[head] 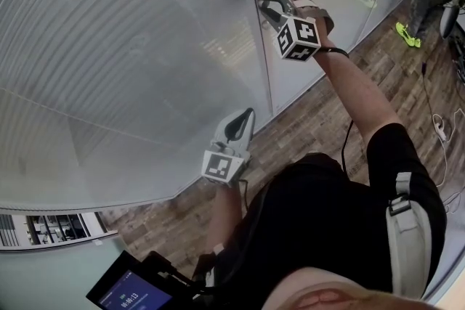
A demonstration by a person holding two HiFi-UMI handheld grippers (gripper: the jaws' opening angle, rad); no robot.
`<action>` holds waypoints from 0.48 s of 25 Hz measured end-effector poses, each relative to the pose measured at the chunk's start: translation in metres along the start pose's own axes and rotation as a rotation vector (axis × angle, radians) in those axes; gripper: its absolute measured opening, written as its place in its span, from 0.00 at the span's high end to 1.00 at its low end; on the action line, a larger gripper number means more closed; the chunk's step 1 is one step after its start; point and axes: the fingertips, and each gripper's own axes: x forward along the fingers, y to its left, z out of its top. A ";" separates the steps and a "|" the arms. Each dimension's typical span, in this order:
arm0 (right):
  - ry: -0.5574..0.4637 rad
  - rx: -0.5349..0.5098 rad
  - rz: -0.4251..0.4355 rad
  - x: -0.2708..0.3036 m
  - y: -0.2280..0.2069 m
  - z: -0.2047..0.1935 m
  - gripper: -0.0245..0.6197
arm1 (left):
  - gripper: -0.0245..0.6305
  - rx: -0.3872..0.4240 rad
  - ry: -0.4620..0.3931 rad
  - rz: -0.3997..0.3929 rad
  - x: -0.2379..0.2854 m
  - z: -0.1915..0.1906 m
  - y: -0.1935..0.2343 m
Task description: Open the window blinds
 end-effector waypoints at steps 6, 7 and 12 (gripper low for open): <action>-0.048 0.333 0.017 -0.001 -0.010 -0.005 0.76 | 0.96 -0.005 -0.042 0.021 -0.001 0.000 0.007; -0.052 0.384 0.021 0.000 -0.011 -0.005 0.76 | 0.96 0.000 -0.033 0.020 -0.002 0.001 0.008; -0.073 0.570 0.020 0.006 -0.011 -0.009 0.76 | 0.96 0.004 -0.003 0.018 -0.005 0.004 0.009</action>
